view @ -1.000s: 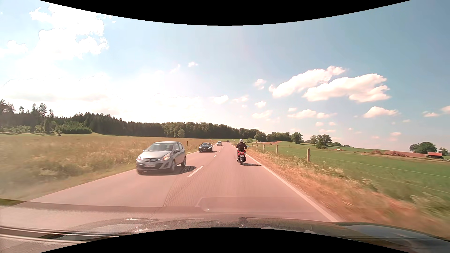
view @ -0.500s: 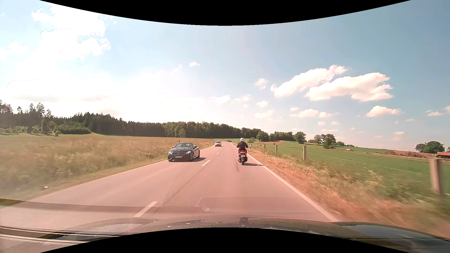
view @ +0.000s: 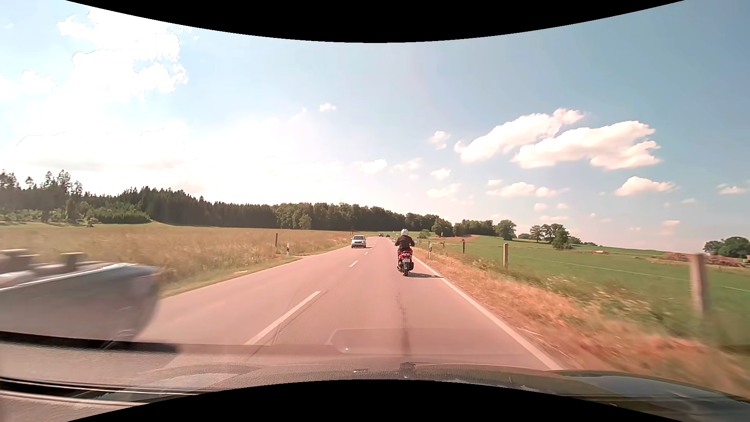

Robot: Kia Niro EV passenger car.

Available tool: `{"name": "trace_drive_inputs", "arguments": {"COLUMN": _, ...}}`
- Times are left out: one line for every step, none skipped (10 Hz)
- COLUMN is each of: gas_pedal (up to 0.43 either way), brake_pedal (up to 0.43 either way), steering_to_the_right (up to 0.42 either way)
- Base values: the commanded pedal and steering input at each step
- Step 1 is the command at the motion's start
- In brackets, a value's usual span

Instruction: Follow the waypoints while adhering to traffic rules and regulations

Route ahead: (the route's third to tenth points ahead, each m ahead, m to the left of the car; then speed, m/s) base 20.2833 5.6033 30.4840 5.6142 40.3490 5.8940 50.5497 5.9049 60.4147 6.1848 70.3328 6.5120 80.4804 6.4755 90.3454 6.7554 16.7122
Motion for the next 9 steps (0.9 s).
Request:
{"name": "trace_drive_inputs", "arguments": {"gas_pedal": 0.248, "brake_pedal": 0.006, "steering_to_the_right": -0.006}}
{"name": "trace_drive_inputs", "arguments": {"gas_pedal": 0.248, "brake_pedal": 0.006, "steering_to_the_right": -0.006}}
{"name": "trace_drive_inputs", "arguments": {"gas_pedal": 0.240, "brake_pedal": 0.006, "steering_to_the_right": -0.006}}
{"name": "trace_drive_inputs", "arguments": {"gas_pedal": 0.228, "brake_pedal": 0.006, "steering_to_the_right": -0.006}}
{"name": "trace_drive_inputs", "arguments": {"gas_pedal": 0.228, "brake_pedal": 0.006, "steering_to_the_right": -0.005}}
{"name": "trace_drive_inputs", "arguments": {"gas_pedal": 0.228, "brake_pedal": 0.006, "steering_to_the_right": -0.003}}
{"name": "trace_drive_inputs", "arguments": {"gas_pedal": 0.228, "brake_pedal": 0.006, "steering_to_the_right": -0.002}}
{"name": "trace_drive_inputs", "arguments": {"gas_pedal": 0.228, "brake_pedal": 0.006, "steering_to_the_right": 0.000}}
{"name": "trace_drive_inputs", "arguments": {"gas_pedal": 0.228, "brake_pedal": 0.006, "steering_to_the_right": 0.000}}
